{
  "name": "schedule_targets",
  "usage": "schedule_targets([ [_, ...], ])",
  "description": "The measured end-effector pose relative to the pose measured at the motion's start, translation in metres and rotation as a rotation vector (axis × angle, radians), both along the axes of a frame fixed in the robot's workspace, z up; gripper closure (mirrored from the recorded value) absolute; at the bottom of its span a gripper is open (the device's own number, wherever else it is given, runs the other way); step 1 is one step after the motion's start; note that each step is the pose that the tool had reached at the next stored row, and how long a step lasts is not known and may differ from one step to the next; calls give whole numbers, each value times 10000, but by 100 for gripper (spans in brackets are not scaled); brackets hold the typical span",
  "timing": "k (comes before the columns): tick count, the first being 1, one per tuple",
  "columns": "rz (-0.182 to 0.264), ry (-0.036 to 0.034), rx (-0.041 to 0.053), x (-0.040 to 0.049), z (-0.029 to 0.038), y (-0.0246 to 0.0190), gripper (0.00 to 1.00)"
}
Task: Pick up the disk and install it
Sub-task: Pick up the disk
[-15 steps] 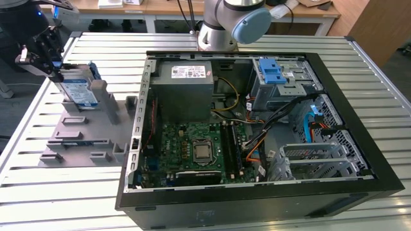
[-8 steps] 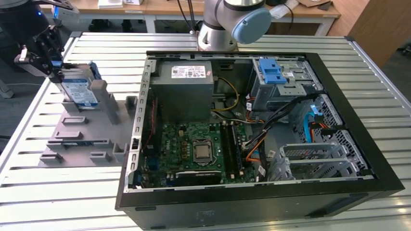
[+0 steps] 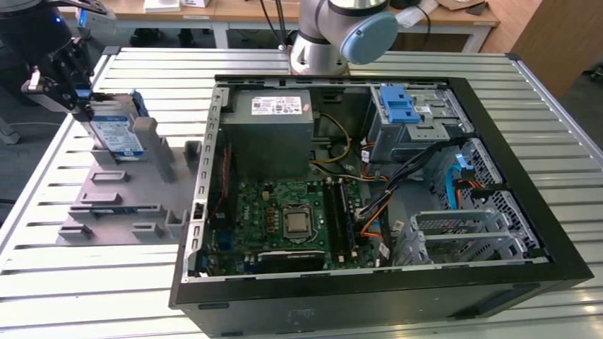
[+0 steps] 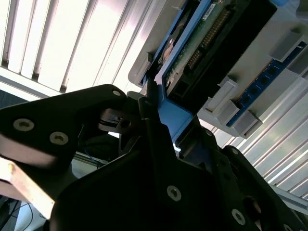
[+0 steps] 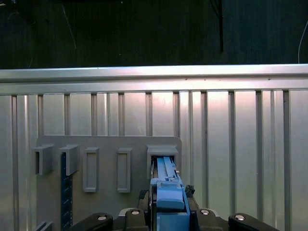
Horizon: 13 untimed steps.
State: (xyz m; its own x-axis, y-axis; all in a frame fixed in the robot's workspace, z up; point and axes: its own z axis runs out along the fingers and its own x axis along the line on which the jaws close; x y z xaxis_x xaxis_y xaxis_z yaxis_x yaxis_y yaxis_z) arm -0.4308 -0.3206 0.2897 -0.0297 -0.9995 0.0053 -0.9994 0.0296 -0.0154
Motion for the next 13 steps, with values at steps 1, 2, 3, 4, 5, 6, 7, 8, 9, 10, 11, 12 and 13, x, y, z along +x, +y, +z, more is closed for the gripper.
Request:
schedule_targets([
  [1,1,0,0,0,0,0,57],
  [2,1,0,0,0,0,0,57],
  [3,2,0,0,0,0,0,64],
  [4,2,0,0,0,0,0,64],
  [5,3,0,0,0,0,0,64],
  [6,4,0,0,0,0,0,64],
  [7,4,0,0,0,0,0,64],
  [8,4,0,0,0,0,0,64],
  [9,6,0,0,0,0,0,64],
  [10,7,0,0,0,0,0,64],
  [11,7,0,0,0,0,0,64],
  [12,7,0,0,0,0,0,64],
  [13,8,-2,1,0,0,0,64],
])
